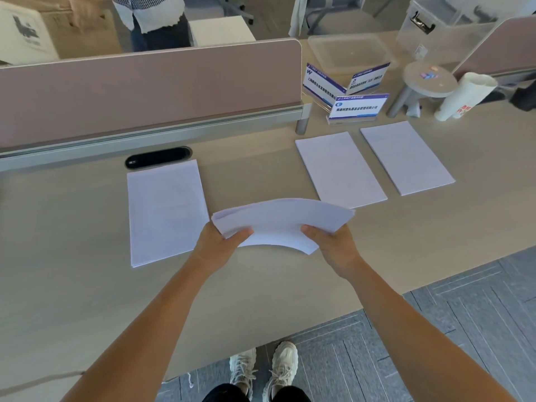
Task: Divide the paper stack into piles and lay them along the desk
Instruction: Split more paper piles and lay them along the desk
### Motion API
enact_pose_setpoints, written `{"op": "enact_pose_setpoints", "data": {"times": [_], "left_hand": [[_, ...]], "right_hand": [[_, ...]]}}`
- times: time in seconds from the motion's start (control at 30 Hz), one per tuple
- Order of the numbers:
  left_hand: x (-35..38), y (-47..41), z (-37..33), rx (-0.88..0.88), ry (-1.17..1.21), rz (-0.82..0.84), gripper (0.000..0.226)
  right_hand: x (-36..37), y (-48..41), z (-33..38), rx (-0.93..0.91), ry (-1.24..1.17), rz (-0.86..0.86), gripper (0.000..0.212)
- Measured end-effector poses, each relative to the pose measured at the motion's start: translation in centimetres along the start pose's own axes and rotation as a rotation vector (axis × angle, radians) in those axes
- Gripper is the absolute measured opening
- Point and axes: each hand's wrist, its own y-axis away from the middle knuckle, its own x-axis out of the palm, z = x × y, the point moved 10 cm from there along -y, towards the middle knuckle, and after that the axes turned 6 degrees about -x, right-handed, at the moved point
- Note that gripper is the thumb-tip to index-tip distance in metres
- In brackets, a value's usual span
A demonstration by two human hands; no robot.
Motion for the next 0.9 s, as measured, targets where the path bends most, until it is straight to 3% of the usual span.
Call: {"op": "enact_pose_setpoints", "data": {"times": [0.07,0.17,0.27,0.4,0.57,0.7,0.77,0.83,0.9], "left_hand": [[0.2,-0.4,1.2,-0.074,-0.099,0.033,0.028],[0.5,-0.6,2.0,-0.096,-0.306,0.022,0.053],[-0.2,0.0,1.6,-0.112,-0.291,-0.065,0.049],[-0.4,0.6,-0.1,-0.051,-0.358,-0.052,0.046],[-0.2,0.8,0.3,-0.139,-0.366,0.014,0.045],[0.3,0.4,0.5,-0.093,-0.286,0.059,0.031],[0.4,0.7,0.4,-0.089,-0.262,0.044,0.028],[0.7,0.9,0.0,-0.075,-0.285,0.022,0.048],[0.9,1.2,-0.7,-0.036,-0.316,-0.007,0.058]], "right_hand": [[-0.1,0.1,-0.6,0.027,-0.016,0.003,0.045],[-0.4,0.0,-1.4,0.049,-0.056,0.008,0.064],[-0.4,0.0,-1.3,0.045,-0.031,-0.007,0.048],[-0.5,-0.3,-0.2,-0.001,-0.021,-0.022,0.031],[-1.1,-0.2,-0.8,0.019,-0.027,0.013,0.036],[-2.0,-0.2,-1.6,0.065,-0.038,-0.011,0.028],[-1.8,-0.2,-1.5,0.055,-0.049,-0.007,0.035],[-1.6,-0.1,-1.3,0.046,-0.071,-0.018,0.043],[-1.6,0.0,-1.2,0.039,-0.077,-0.03,0.031]]}}
